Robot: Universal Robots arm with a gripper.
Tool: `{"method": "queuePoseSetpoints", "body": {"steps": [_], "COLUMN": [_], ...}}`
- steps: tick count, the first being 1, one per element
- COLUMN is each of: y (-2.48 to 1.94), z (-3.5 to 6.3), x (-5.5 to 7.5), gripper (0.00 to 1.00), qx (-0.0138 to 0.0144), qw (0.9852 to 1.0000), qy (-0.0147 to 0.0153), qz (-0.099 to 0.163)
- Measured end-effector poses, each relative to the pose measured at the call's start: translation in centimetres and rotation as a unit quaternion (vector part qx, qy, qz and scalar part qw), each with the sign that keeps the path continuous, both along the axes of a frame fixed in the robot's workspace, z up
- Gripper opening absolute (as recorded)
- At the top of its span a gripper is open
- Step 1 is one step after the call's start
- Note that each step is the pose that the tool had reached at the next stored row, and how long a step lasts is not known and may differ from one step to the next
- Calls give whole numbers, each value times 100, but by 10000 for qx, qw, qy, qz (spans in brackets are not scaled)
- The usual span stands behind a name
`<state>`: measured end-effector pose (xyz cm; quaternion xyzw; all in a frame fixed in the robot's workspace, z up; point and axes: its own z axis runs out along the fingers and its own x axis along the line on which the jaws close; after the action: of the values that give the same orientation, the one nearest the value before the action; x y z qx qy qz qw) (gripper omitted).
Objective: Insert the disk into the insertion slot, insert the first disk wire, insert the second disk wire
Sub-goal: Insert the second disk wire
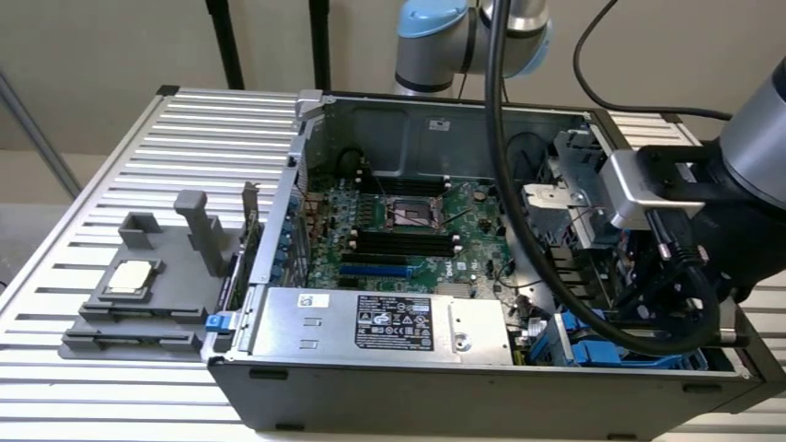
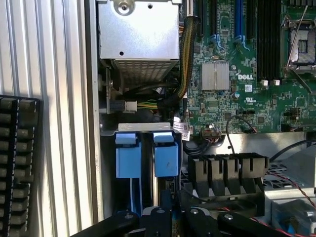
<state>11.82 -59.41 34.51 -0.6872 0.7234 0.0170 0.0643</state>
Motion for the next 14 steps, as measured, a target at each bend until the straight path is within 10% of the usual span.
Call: {"method": "queuePoseSetpoints", "body": {"steps": [14], "y": [0], "z": [-45], "x": [0], "gripper": [17], "qx": [81], "qw": [10000], "qy": [-6], "qz": [0]}}
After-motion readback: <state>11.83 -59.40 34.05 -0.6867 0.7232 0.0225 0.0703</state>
